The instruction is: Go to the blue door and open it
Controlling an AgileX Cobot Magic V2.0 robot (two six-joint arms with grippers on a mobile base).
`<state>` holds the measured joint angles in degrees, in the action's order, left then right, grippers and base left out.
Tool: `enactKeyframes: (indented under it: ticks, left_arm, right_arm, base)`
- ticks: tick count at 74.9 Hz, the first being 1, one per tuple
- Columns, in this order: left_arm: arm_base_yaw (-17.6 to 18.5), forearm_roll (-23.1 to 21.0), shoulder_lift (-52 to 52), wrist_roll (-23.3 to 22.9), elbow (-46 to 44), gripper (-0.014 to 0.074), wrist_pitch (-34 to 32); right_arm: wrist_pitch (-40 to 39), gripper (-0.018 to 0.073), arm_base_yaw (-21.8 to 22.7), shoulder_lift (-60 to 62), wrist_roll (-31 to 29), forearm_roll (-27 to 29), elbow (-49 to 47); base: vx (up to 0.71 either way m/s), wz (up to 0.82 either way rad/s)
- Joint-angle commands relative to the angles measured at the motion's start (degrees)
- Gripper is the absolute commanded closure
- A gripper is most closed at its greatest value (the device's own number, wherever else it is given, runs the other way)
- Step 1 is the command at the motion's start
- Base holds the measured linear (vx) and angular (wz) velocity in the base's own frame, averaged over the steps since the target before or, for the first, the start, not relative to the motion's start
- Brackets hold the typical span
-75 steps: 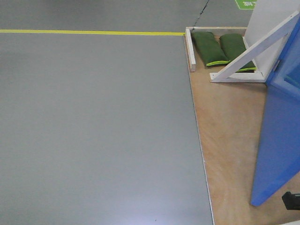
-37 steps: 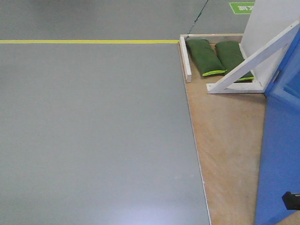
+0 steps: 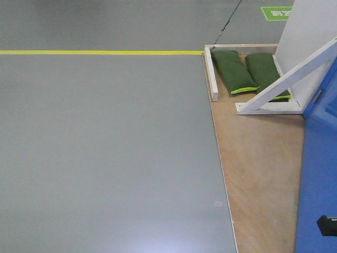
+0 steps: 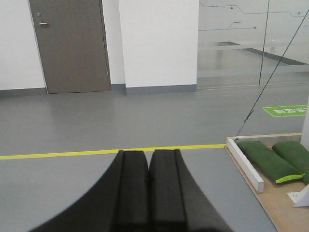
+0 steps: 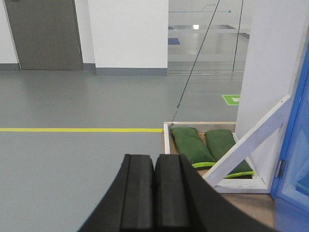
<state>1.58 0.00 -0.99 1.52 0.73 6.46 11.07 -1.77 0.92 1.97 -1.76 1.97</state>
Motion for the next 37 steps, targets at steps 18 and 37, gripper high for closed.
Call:
enactKeyframes:
  ticks: [18,37]
  left_arm:
    - [0.26,-0.73,-0.56,-0.56,-1.95,0.0527,-4.78]
    - [0.26,-0.73,-0.56,-0.56,-1.95,0.0527,-4.78]
  right_arm:
    - [-4.77,0.0561,0.41,0.19,-0.18,-0.55,0.03]
    - [-4.77,0.0561,0.41,0.19,-0.18,-0.55,0.03]
  base:
    - [0.08,0.02]
    - [0.03,0.01]
